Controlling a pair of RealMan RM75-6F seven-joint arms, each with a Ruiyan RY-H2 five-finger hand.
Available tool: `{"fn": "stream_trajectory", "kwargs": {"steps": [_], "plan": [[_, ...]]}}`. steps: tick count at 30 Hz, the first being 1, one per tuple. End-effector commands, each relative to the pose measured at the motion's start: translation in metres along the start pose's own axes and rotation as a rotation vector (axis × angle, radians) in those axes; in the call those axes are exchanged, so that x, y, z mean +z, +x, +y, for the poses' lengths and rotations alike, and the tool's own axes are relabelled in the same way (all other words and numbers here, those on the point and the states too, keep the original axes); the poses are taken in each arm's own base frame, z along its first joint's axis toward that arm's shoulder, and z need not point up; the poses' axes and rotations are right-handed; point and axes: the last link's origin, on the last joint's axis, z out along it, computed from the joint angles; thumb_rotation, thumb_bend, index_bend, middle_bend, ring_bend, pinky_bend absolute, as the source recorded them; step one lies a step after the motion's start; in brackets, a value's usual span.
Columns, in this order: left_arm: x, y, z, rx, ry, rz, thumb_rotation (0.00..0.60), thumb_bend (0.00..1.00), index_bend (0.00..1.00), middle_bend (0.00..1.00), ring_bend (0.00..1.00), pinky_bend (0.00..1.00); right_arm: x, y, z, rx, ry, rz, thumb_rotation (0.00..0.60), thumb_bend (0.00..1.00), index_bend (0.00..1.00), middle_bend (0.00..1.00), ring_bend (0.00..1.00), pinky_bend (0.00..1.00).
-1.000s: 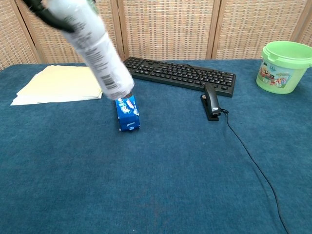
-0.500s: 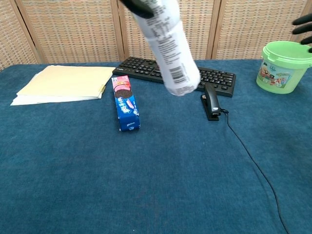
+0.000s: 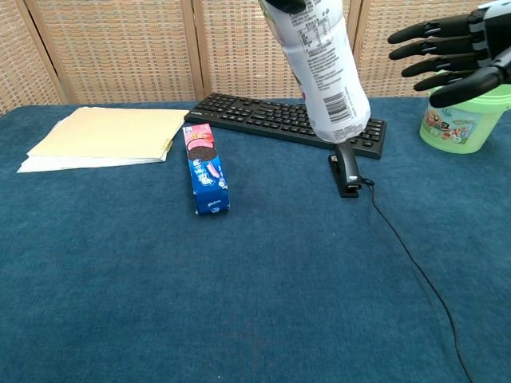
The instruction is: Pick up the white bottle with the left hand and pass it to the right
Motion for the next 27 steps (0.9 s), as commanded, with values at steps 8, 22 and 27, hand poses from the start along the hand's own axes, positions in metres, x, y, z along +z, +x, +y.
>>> {"fn": "stream_trajectory", "kwargs": {"steps": [8,22,27], "plan": [[0.009,-0.001,0.010,-0.040,-0.010,0.010,0.600,0.66,0.61,0.49,0.50,0.61,0.037,-0.031,-0.019,0.007,0.038,-0.023,0.600,0.00,0.00,0.00,0.00,0.00],[0.010,-0.001,0.009,-0.066,-0.004,0.032,0.600,0.66,0.61,0.49,0.50,0.61,0.068,-0.057,-0.048,0.116,0.067,0.008,0.600,0.00,0.20,0.20,0.12,0.02],[0.011,-0.002,0.008,-0.078,-0.008,0.040,0.600,0.66,0.61,0.49,0.50,0.61,0.074,-0.066,-0.051,0.127,0.052,0.016,0.600,0.00,0.39,0.37,0.33,0.25]]}}
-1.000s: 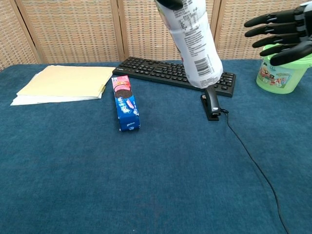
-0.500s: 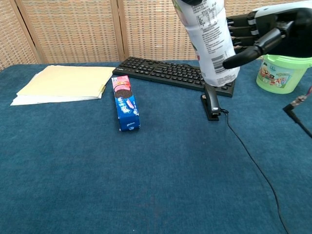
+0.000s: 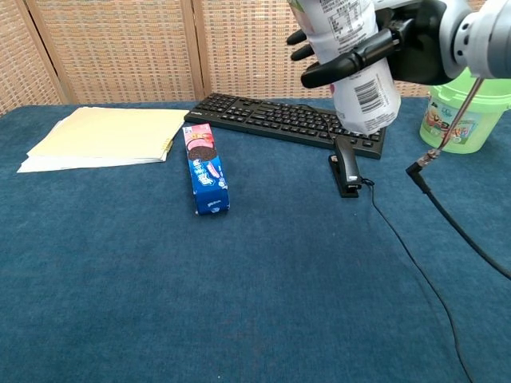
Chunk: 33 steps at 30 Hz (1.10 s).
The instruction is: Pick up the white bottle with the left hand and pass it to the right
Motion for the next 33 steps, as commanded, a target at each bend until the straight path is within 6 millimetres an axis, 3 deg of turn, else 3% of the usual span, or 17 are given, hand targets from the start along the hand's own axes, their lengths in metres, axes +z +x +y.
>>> {"fn": "stream_trajectory", "kwargs": {"steps": [1,3,6,10,14,15,17,19,21,24,33], "plan": [[0.001,0.000,-0.001,0.001,0.000,0.007,0.600,0.66,0.61,0.49,0.50,0.61,0.004,-0.009,-0.004,0.011,-0.003,-0.008,0.600,0.00,0.41,0.38,0.35,0.28],[0.001,-0.001,-0.003,-0.003,0.000,0.013,0.600,0.66,0.61,0.49,0.50,0.61,0.005,-0.010,-0.003,0.000,-0.008,-0.007,0.600,0.10,0.50,0.46,0.45,0.40],[0.002,-0.003,-0.003,-0.025,0.000,0.013,0.600,0.66,0.61,0.49,0.50,0.61,0.007,-0.010,-0.002,-0.014,-0.011,0.024,0.600,0.36,0.63,0.56,0.59,0.59],[0.002,-0.003,-0.004,-0.025,-0.001,0.016,0.600,0.64,0.59,0.48,0.50,0.61,0.008,-0.009,0.000,0.001,-0.024,0.042,0.600,0.55,0.68,0.61,0.68,0.68],[0.002,-0.005,-0.006,-0.029,0.000,0.012,0.600,0.61,0.52,0.42,0.46,0.59,0.007,-0.006,-0.001,0.023,-0.027,0.041,0.600,0.59,0.67,0.63,0.72,0.72],[0.002,-0.005,-0.006,-0.032,0.000,0.009,0.600,0.58,0.46,0.37,0.42,0.56,0.007,-0.006,-0.001,0.025,-0.027,0.039,0.600,0.60,0.67,0.63,0.72,0.72],[0.002,-0.007,-0.004,-0.045,-0.007,-0.004,0.600,0.48,0.31,0.22,0.28,0.46,0.005,-0.004,-0.001,0.034,-0.025,0.034,0.600,0.60,0.67,0.63,0.72,0.73],[0.000,-0.008,-0.002,-0.051,-0.026,-0.022,0.600,0.26,0.09,0.04,0.08,0.22,0.005,-0.003,-0.001,0.042,-0.023,0.028,0.600,0.60,0.68,0.62,0.72,0.73],[-0.001,-0.007,0.001,-0.071,-0.045,-0.023,0.600,0.09,0.00,0.00,0.00,0.05,0.005,-0.003,-0.001,0.047,-0.021,0.026,0.600,0.61,0.68,0.63,0.72,0.73],[-0.003,-0.002,0.002,-0.097,-0.064,-0.004,0.600,0.00,0.00,0.00,0.00,0.00,0.005,0.000,-0.001,0.050,-0.018,0.030,0.600,0.61,0.68,0.62,0.72,0.73],[-0.016,0.019,-0.004,-0.104,-0.063,0.053,0.597,0.00,0.00,0.00,0.00,0.00,0.002,0.016,0.004,0.053,-0.029,0.062,0.600,0.62,0.68,0.63,0.72,0.73]]}}
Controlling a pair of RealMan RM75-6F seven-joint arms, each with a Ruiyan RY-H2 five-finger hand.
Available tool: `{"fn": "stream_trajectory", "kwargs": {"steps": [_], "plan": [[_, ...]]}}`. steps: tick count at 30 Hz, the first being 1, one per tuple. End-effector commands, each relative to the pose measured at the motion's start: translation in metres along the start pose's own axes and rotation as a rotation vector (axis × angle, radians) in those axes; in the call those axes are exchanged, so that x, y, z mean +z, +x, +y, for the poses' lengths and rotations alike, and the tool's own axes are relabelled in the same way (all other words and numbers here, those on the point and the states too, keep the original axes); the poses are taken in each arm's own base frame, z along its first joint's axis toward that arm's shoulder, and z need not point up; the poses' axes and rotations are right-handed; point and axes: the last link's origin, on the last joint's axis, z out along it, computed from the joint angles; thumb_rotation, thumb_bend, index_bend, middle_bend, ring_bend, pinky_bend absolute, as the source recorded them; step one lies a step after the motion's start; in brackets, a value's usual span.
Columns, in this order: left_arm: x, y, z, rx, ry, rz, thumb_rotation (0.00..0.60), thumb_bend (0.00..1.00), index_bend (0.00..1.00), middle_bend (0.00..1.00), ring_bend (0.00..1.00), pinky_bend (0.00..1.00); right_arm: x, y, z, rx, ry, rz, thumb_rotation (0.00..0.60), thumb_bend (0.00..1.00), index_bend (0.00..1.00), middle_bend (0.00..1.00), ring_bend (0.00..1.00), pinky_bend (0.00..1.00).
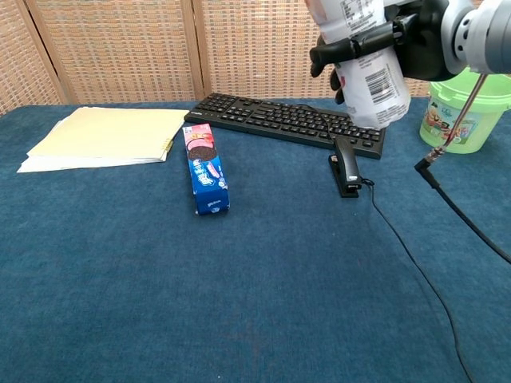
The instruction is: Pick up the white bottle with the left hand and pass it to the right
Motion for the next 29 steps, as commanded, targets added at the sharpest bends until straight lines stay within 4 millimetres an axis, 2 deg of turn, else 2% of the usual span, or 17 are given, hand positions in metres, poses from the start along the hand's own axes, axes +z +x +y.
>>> {"fn": "stream_trajectory", "kwargs": {"steps": [1,4,7,9,10,12,15,18,21,25,29], "plan": [[-0.006,0.011,-0.002,-0.012,0.000,0.033,0.597,0.00,0.00,0.00,0.00,0.00,-0.001,0.004,0.001,0.005,-0.004,0.008,0.600,0.62,0.68,0.63,0.72,0.73],[-0.019,0.028,-0.015,-0.011,0.034,0.083,0.599,0.00,0.00,0.00,0.00,0.00,-0.002,0.010,0.004,0.014,-0.011,0.023,0.600,0.63,0.68,0.63,0.73,0.73],[-0.054,0.046,-0.050,0.072,0.147,0.140,0.600,0.00,0.00,0.00,0.00,0.00,-0.005,0.016,0.008,0.008,-0.016,0.033,0.600,0.63,0.68,0.63,0.73,0.73],[-0.093,0.051,-0.088,0.151,0.291,0.147,0.600,0.00,0.00,0.00,0.00,0.00,-0.007,0.019,0.008,0.004,-0.016,0.034,0.600,0.63,0.68,0.63,0.73,0.73],[-0.107,0.051,-0.100,0.173,0.340,0.145,0.600,0.00,0.00,0.00,0.00,0.00,-0.008,0.019,0.008,0.001,-0.015,0.032,0.600,0.63,0.68,0.63,0.73,0.73],[-0.143,0.048,-0.128,0.199,0.464,0.139,0.600,0.00,0.00,0.00,0.00,0.00,-0.008,0.019,0.007,-0.002,-0.009,0.028,0.600,0.63,0.68,0.63,0.73,0.73],[-0.190,0.038,-0.157,0.217,0.597,0.144,0.600,0.00,0.00,0.00,0.00,0.00,-0.008,0.016,0.006,-0.007,-0.001,0.019,0.600,0.63,0.68,0.63,0.73,0.73],[-0.233,0.023,-0.175,0.222,0.706,0.159,0.600,0.00,0.00,0.00,0.00,0.00,-0.008,0.011,0.005,-0.005,0.006,0.011,0.600,0.63,0.68,0.63,0.73,0.73],[-0.270,0.003,-0.184,0.219,0.804,0.153,0.600,0.00,0.00,0.00,0.00,0.00,-0.007,0.004,0.005,-0.004,0.009,0.001,0.600,0.63,0.68,0.63,0.73,0.73],[-0.290,-0.017,-0.189,0.203,0.850,0.136,0.600,0.00,0.00,0.00,0.00,0.00,-0.006,-0.003,0.006,-0.004,0.010,-0.005,0.600,0.63,0.68,0.63,0.73,0.73],[-0.290,-0.030,-0.198,0.195,0.838,0.130,0.600,0.00,0.00,0.00,0.00,0.00,-0.006,-0.007,0.009,-0.008,0.009,-0.001,0.600,0.63,0.69,0.63,0.73,0.73]]}}
